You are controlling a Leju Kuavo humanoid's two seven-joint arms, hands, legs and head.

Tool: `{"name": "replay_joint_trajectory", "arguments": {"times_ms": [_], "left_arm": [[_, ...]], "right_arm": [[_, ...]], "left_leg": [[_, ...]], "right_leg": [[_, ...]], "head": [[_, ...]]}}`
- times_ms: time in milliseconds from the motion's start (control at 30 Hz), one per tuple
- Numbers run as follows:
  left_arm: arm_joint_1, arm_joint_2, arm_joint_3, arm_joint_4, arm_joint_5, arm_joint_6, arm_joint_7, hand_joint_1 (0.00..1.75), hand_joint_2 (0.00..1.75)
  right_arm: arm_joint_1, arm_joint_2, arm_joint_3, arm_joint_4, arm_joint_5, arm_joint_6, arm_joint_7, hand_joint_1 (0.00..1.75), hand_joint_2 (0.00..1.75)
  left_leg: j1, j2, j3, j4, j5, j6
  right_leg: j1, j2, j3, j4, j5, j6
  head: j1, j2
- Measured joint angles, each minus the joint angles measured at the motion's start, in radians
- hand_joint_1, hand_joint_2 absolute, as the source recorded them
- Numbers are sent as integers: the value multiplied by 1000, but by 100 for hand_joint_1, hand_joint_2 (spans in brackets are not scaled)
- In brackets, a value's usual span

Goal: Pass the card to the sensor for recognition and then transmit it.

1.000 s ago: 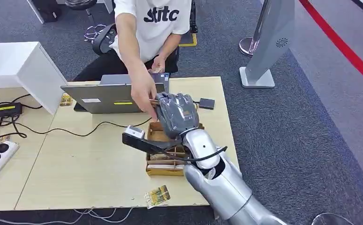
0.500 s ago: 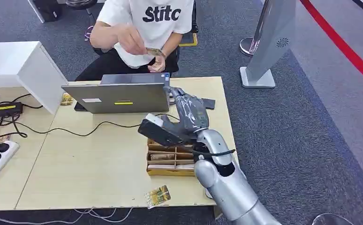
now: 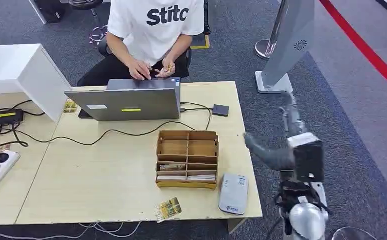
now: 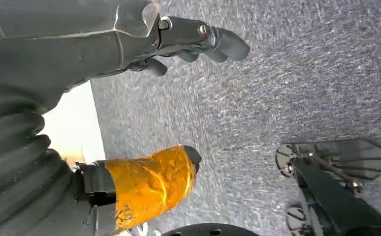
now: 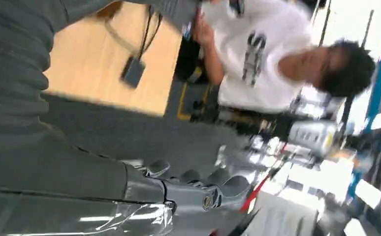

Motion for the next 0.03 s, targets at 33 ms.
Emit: {"name": "replay_joint_trajectory", "arguments": {"times_ms": [33], "left_arm": [[2,0,5,0,7,2,-2,0,175]], "right_arm": [[13,-7,-91,19,-15,0,-25,0,175]], "left_leg": [[0,-1,0,0,0,0]], "right_leg": [[0,-1,1,-1,-1,1]], "head": [[0,0]]}}
